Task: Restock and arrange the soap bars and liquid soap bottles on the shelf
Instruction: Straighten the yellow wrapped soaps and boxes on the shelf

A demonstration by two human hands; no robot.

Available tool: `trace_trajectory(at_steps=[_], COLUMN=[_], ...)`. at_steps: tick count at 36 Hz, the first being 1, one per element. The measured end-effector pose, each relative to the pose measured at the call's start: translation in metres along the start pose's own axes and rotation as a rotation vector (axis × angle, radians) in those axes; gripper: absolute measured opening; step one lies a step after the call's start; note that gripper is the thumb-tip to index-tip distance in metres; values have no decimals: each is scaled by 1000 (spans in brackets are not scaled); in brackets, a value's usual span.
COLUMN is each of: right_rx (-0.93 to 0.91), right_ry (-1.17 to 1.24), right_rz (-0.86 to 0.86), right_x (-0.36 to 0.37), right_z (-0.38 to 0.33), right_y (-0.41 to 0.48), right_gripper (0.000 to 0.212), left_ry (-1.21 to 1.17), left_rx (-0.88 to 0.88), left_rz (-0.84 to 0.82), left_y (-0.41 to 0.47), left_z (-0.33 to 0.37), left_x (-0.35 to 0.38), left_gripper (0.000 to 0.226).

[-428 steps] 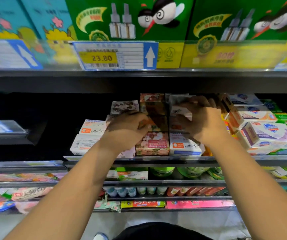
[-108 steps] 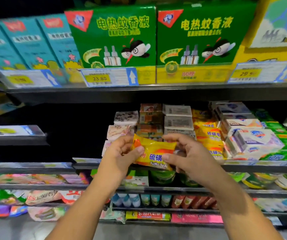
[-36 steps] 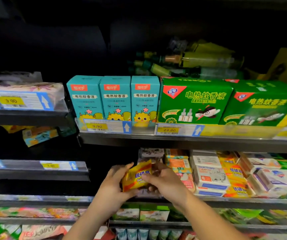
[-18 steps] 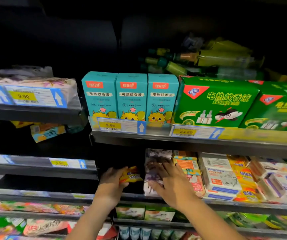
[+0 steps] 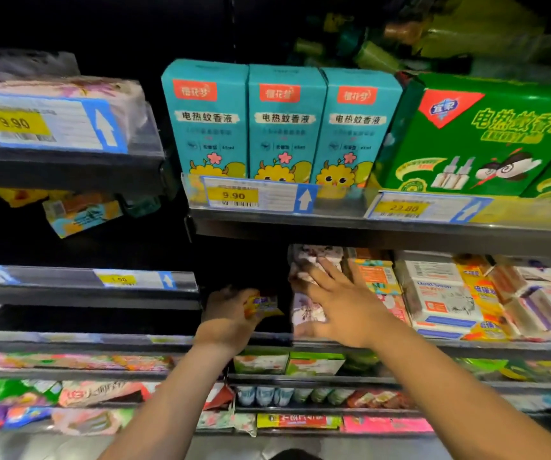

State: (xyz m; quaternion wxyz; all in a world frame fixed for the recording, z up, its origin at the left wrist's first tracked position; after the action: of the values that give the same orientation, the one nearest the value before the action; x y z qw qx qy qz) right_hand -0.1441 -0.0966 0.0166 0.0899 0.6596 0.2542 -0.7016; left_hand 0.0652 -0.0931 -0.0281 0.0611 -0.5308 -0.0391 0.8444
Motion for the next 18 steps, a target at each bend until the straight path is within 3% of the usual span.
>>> trace_trajectory(at_steps=[8,18], right_rx=[18,7], right_ry=[180,158], right_rz=[-5,10], right_x=[3,4], right_z=[3,-2], right_y=[2,-1], right_gripper=[101,110], left_ry=[-72,-22], left_rx=[-1,80], left_rz=[-55,-71], left_y=[-2,-7], left_z=[-8,-13], left_x=[6,7], left_gripper=[47,36])
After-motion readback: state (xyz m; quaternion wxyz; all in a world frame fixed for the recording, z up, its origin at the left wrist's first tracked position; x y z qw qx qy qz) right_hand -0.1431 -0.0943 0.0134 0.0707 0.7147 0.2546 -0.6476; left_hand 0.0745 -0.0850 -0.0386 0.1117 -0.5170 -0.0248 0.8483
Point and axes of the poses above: each hand's wrist, its own y-axis towards the middle knuckle, its own x-axis out of the palm, z = x × y, the point moved 5 cm from there along y, towards the middle knuckle
